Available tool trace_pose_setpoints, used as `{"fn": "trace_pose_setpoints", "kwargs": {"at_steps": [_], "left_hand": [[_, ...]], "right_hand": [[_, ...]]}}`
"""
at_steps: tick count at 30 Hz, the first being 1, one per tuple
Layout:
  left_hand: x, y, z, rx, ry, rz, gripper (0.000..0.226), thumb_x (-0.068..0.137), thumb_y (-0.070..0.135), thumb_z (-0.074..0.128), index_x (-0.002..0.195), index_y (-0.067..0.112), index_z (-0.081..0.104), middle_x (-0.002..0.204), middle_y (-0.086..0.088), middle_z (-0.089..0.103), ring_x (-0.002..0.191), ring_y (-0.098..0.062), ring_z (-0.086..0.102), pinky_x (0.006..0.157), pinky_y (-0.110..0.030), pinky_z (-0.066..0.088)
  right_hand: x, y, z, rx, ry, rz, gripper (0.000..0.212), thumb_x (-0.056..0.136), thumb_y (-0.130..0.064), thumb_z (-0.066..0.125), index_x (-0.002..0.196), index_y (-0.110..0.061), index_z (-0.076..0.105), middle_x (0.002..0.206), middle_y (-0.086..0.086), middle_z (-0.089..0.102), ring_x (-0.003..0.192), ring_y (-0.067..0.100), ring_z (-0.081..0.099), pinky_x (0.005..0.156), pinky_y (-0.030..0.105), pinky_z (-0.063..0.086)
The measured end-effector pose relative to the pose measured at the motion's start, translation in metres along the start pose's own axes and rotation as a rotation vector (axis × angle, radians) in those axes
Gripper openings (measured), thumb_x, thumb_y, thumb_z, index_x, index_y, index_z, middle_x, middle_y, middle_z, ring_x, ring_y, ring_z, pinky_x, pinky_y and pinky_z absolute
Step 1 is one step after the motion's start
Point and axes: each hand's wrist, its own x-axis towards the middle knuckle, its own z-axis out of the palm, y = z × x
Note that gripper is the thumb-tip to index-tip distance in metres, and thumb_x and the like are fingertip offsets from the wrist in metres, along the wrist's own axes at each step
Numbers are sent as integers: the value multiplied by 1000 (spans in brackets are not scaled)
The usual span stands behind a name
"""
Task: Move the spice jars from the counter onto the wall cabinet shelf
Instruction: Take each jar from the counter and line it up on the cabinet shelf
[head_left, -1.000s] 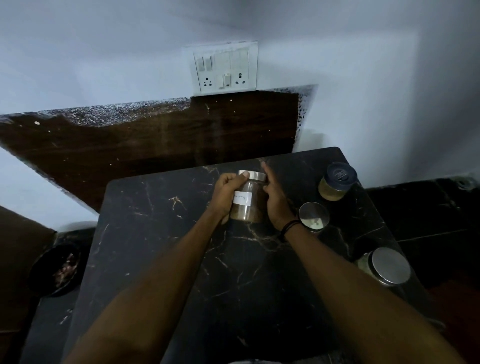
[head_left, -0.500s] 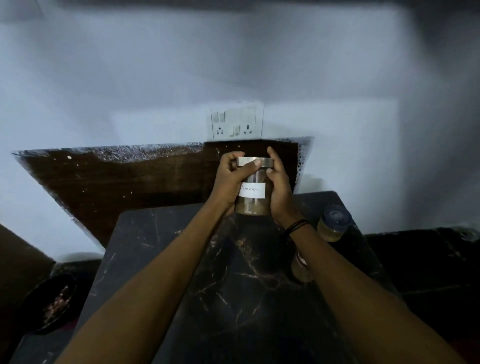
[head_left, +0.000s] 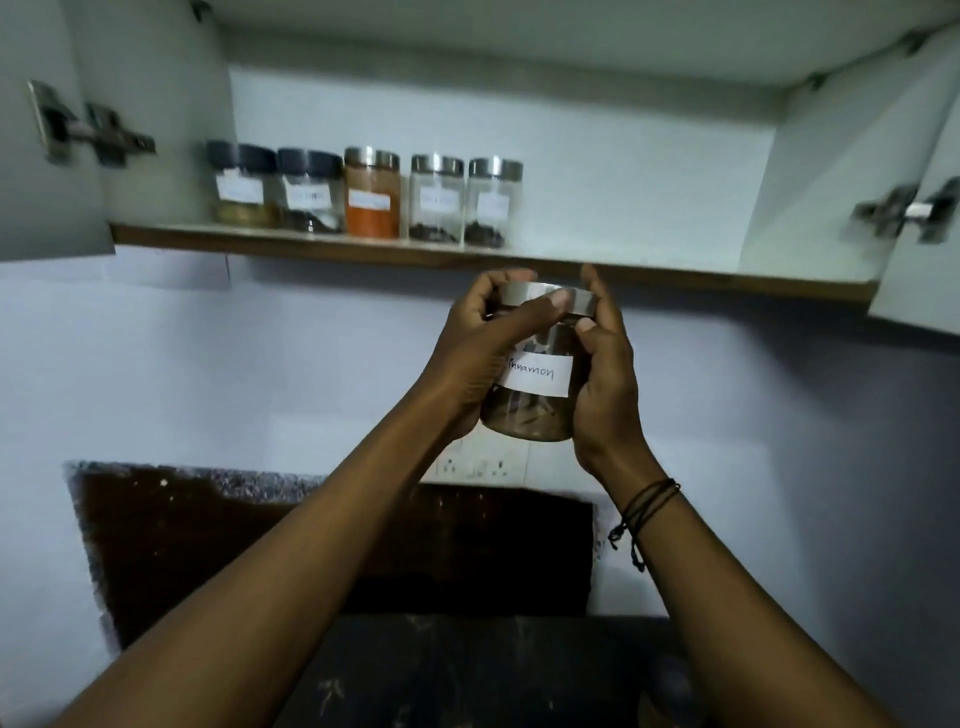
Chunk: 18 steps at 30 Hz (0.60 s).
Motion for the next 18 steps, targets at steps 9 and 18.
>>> {"fn": "trace_pose_setpoints", "kwargs": {"at_steps": [9,18], "left_hand": [[49,46,16,231,18,146,81,74,58,70,146,36,42,134,1,60,116,-17,65,98,-40,54],[131,71,12,272,-76,223,34,87,30,72,110,8,59,92,4,68,81,-7,68,68,-22,55]], "right_hand": [[66,-38,9,-82,-24,-125,58,91,-27,36,149,-27,37,144,-1,52,117,10,61,89,26,54],[145,-53,-7,-350,-65,-105,54,91,-43,39,145,-35,37,132,-7,55,117,17,59,97,39,51]]}}
